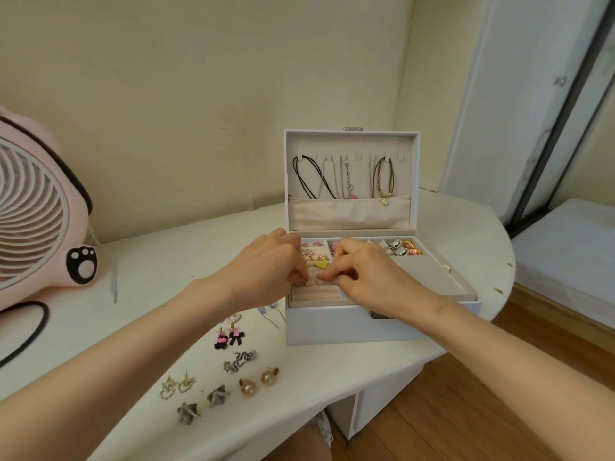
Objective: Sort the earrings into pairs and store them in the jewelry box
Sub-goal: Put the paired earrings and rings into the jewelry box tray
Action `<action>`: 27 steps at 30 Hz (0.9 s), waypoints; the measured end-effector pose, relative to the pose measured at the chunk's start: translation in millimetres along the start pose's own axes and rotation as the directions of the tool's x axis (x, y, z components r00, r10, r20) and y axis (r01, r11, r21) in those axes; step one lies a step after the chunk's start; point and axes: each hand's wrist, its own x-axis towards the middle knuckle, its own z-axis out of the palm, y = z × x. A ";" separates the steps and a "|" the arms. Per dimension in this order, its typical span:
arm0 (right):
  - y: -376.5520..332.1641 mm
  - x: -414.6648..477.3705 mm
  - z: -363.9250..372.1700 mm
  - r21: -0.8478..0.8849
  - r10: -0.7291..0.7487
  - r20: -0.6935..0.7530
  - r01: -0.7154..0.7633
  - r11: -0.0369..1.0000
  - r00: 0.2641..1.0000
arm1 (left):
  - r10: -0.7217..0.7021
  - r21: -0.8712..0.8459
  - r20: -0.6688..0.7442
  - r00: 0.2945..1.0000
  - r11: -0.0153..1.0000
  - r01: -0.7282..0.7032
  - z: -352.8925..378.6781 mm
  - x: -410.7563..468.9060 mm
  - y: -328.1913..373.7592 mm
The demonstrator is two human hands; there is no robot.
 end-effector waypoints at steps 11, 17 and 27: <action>-15.0 -2.6 -5.9 0.097 -0.002 -0.097 0.012 0.995 0.995 | -0.082 -0.156 -0.232 0.969 0.987 0.046 -1.5 -17.6 -5.8; -44.5 -2.7 -0.7 0.110 -0.111 -0.137 0.126 0.986 0.984 | -0.107 -0.195 -0.274 0.956 0.979 0.054 -13.9 -42.1 -18.4; -102.4 -5.8 50.0 0.093 -0.307 0.115 0.297 0.950 0.945 | -0.214 -0.151 0.103 0.971 0.962 0.228 -14.4 -115.9 -51.4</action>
